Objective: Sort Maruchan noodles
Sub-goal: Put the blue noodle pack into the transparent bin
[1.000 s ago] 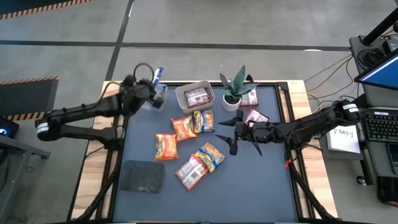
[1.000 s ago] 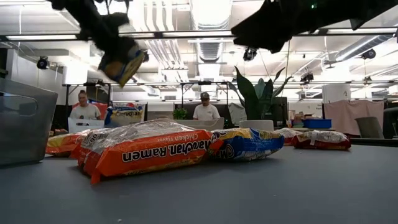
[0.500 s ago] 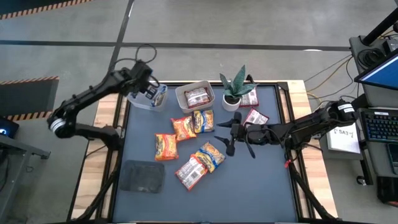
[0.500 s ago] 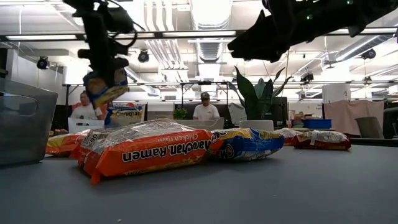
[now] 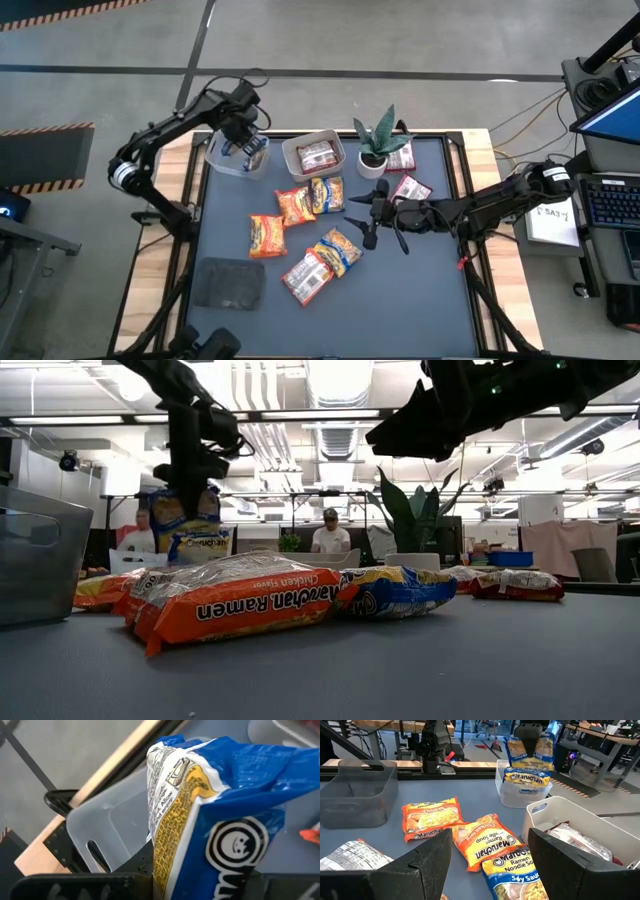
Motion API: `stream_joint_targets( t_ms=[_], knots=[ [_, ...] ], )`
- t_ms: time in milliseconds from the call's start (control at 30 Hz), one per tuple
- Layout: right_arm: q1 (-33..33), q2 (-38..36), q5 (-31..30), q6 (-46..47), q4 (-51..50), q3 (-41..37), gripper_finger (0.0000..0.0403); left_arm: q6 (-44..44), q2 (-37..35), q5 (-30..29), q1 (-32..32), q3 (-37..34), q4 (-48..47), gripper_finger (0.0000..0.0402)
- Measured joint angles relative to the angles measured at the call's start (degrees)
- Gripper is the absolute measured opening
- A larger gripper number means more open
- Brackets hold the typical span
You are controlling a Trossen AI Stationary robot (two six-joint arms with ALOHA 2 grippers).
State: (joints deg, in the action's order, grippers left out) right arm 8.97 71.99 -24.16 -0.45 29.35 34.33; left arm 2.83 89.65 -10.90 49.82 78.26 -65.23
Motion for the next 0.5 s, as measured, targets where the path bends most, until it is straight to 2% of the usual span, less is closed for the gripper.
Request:
stream_joint_targets(
  t_ms=[300, 500],
  knots=[
    [0.0, 0.3, 0.1, -0.5, 0.0, 0.0, 0.0249, -2.9, 3.0, 0.0, 0.4, 0.0, -0.5, 0.0061],
    [0.0, 0.3, 0.1, -0.5, -0.3, 0.0, 0.0249, -5.8, 5.1, 2.5, 0.4, 0.2, -1.1, 0.0061]
  ],
)
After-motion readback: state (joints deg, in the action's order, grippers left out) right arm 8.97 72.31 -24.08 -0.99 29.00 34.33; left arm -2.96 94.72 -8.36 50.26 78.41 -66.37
